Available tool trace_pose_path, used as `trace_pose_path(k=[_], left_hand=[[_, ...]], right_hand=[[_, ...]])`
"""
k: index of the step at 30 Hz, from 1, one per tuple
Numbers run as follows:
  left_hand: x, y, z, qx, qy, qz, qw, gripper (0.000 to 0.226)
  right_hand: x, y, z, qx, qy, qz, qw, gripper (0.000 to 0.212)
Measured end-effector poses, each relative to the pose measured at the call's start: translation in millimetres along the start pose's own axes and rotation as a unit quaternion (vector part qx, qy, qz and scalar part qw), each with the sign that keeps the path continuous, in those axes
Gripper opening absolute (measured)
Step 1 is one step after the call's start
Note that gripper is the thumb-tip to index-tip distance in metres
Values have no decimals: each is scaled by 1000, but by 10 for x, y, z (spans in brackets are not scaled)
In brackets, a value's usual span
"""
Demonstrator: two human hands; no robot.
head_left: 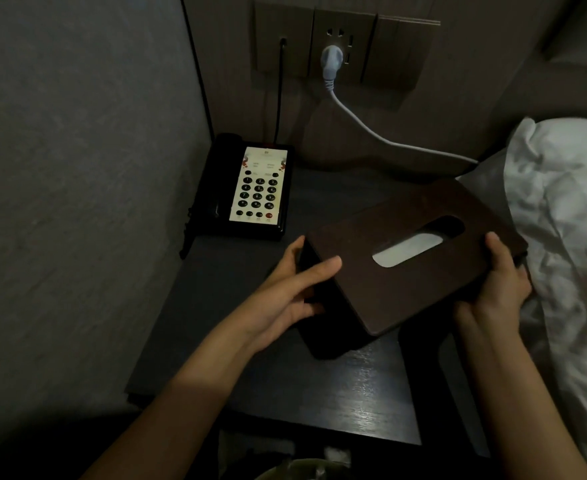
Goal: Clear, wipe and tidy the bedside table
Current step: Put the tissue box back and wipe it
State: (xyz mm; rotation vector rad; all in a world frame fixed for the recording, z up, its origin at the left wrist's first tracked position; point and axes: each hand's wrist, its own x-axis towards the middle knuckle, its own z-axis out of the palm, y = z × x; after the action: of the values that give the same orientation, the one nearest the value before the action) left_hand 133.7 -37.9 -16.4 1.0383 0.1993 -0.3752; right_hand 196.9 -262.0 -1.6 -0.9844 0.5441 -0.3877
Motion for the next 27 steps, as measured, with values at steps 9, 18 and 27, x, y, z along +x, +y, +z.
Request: trace_pose_path(k=[9, 18, 27], left_hand=[[10, 59, 50, -28, 140, 49, 989, 52], [-79, 239, -167, -60, 136, 68, 987, 23], [-116, 324, -298, -77, 123, 54, 988, 29]], right_hand=[[46, -32, -21, -37, -125, 3, 991, 30], [46, -66, -14, -128, -238, 79, 959, 26], [35, -66, -17, -142, -201, 171, 954, 15]])
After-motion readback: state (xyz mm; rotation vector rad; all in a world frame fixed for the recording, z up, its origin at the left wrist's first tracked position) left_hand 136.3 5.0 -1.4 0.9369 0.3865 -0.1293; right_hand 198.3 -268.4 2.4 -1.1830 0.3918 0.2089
